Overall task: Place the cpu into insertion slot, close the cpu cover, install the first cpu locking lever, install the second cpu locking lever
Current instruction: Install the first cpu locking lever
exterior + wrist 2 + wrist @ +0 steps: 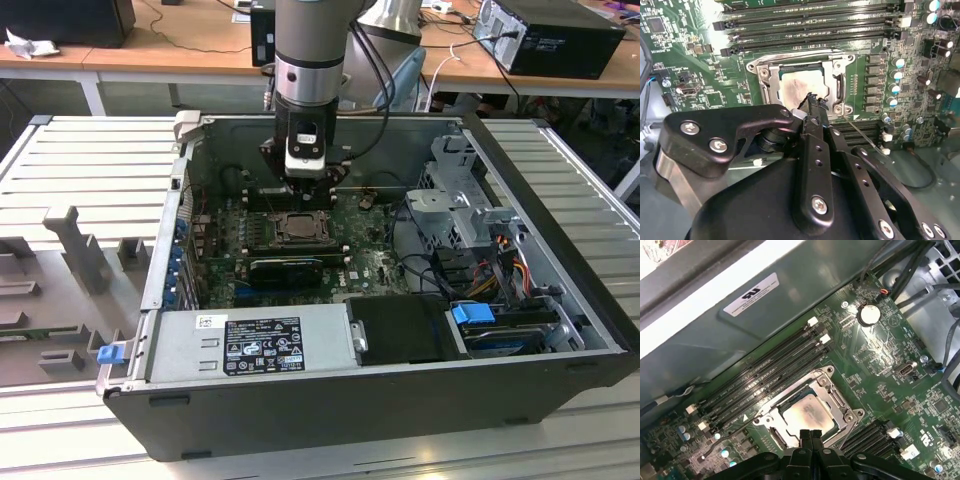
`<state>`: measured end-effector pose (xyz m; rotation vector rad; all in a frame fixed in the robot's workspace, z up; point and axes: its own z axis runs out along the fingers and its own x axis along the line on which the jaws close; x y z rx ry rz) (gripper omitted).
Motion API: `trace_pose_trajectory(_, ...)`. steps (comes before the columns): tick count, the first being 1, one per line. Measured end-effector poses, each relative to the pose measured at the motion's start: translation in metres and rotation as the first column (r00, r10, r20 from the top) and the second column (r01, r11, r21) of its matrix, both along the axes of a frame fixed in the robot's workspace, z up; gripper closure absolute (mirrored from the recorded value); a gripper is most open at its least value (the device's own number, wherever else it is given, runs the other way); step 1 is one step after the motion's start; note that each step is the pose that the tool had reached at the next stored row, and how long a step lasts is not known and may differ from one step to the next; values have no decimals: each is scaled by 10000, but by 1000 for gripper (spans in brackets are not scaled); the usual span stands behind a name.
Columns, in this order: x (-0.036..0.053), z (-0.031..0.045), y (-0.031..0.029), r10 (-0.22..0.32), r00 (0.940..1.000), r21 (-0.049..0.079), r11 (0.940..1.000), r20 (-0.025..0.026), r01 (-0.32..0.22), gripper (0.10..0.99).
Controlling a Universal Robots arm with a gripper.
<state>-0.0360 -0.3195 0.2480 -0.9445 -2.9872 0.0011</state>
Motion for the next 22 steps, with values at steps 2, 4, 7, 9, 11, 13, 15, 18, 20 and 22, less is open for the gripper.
trace_pose_trajectory(2, 0, 0, 0, 194, 9998, 0, 9998, 0, -194, 980)
trace_pose_trajectory(4, 0, 0, 0, 425, 9991, 0, 9991, 0, -425, 980)
trace_pose_trajectory(7, 0, 0, 0, 762, 9971, 0, 9971, 0, -762, 980)
trace_pose_trajectory(9, 0, 0, 0, 988, 9951, 0, 9951, 0, -988, 980)
trace_pose_trajectory(11, 0, 0, 0, 1392, 9903, 0, 9903, 0, -1392, 980)
trace_pose_trajectory(13, 0, 0, 0, 1997, 9799, 1, 9799, 0, -1997, 980)
trace_pose_trajectory(15, 0, 0, 0, 2366, 9716, 0, 9716, 0, -2366, 980)
trace_pose_trajectory(18, 0, 0, 0, 2943, 9557, 0, 9557, 0, -2943, 980)
trace_pose_trajectory(20, 0, 0, 0, 3865, 9223, 1, 9223, 1, -3865, 980)
trace_pose_trajectory(22, 0, 0, 0, 4409, 8976, 0, 8976, 0, -4409, 980)
